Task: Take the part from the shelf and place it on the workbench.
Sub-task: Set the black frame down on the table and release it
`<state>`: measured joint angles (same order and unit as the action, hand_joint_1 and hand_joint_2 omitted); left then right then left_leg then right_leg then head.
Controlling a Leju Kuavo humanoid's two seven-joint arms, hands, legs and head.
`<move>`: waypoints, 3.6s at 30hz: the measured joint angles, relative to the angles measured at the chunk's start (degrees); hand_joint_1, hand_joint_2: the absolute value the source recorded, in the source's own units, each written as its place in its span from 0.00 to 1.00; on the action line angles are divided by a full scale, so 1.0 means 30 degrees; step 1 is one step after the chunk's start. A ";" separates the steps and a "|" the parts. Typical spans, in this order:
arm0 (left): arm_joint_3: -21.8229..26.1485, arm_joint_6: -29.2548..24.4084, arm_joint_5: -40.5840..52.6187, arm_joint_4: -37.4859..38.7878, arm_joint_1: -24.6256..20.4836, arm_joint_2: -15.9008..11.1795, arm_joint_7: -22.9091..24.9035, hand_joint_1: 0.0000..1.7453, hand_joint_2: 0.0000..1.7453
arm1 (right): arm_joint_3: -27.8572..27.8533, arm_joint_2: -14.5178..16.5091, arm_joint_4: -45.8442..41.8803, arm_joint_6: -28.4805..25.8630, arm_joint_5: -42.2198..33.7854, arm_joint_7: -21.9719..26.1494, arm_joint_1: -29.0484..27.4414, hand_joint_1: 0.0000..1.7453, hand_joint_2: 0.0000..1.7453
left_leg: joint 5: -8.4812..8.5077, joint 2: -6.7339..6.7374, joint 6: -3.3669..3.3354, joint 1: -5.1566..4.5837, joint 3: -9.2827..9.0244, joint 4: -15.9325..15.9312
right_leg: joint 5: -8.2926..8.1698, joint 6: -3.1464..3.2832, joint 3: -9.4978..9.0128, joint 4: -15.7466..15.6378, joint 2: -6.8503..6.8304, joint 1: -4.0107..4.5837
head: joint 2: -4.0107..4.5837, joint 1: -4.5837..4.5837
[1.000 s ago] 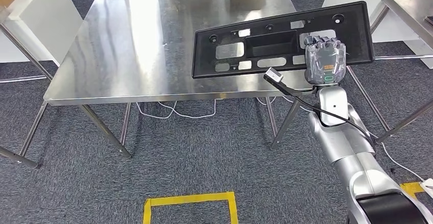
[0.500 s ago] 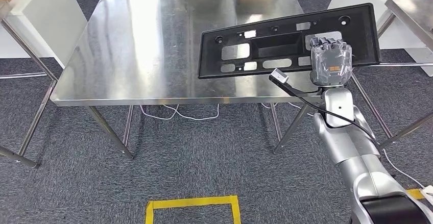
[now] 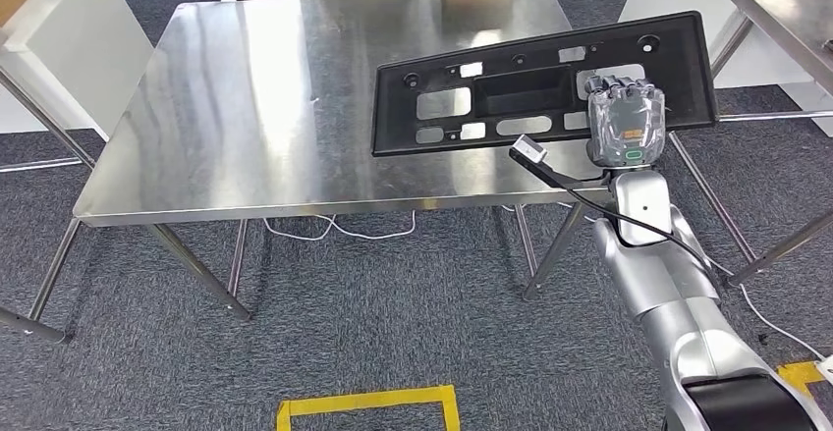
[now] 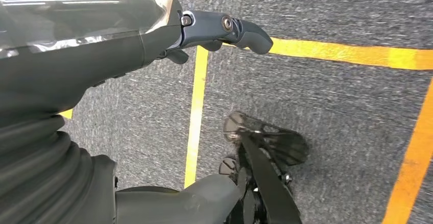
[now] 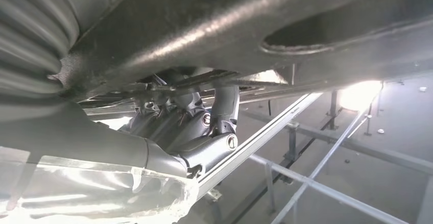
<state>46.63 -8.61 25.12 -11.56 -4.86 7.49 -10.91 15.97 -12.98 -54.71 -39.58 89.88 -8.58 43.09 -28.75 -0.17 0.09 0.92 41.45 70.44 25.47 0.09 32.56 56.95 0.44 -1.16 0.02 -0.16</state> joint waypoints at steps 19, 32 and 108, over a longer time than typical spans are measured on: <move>0.0013 0.0120 0.0253 -0.0020 -0.0001 -0.0004 -0.0046 0.00 1.00 | -0.0257 0.0062 0.0120 -0.0038 -0.0002 -0.1603 -0.0668 1.00 1.00 | 0.0484 -0.0181 -0.0839 -0.0283 -0.3323 -0.4341 | -0.0963 -0.1048 0.1133 0.0097 -0.0205 0.0220 | 0.0000 0.0157; 0.0022 0.0115 0.0437 -0.0075 0.0006 -0.0075 0.0022 0.00 1.00 | -0.1036 0.0537 0.0240 -0.0082 0.0000 -0.0349 -0.1388 1.00 1.00 | 0.1266 -0.0014 -0.0287 -0.0082 -0.0898 -0.2139 | 0.0207 0.0066 -0.0349 -0.0131 -0.0005 0.0173 | 0.0000 0.0031; 0.0348 0.2111 0.1659 -0.0104 -0.0075 -0.0129 -0.3534 0.00 1.00 | -0.0907 0.2455 0.3827 -0.0131 0.0007 -0.2627 -0.2736 1.00 1.00 | 0.1846 -0.0106 -0.0903 -0.0512 -0.1747 -0.4305 | 0.0803 -0.0468 -0.0864 -0.0384 -0.0122 0.0394 | 0.0000 0.0106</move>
<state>47.67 -2.27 30.10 -11.87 -5.09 7.10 -21.51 13.25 -5.62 -43.23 -39.98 89.90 -16.46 34.89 -23.22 -0.49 -2.62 -0.62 36.21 57.53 27.87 -1.31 29.96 55.80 0.07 0.02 0.02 0.15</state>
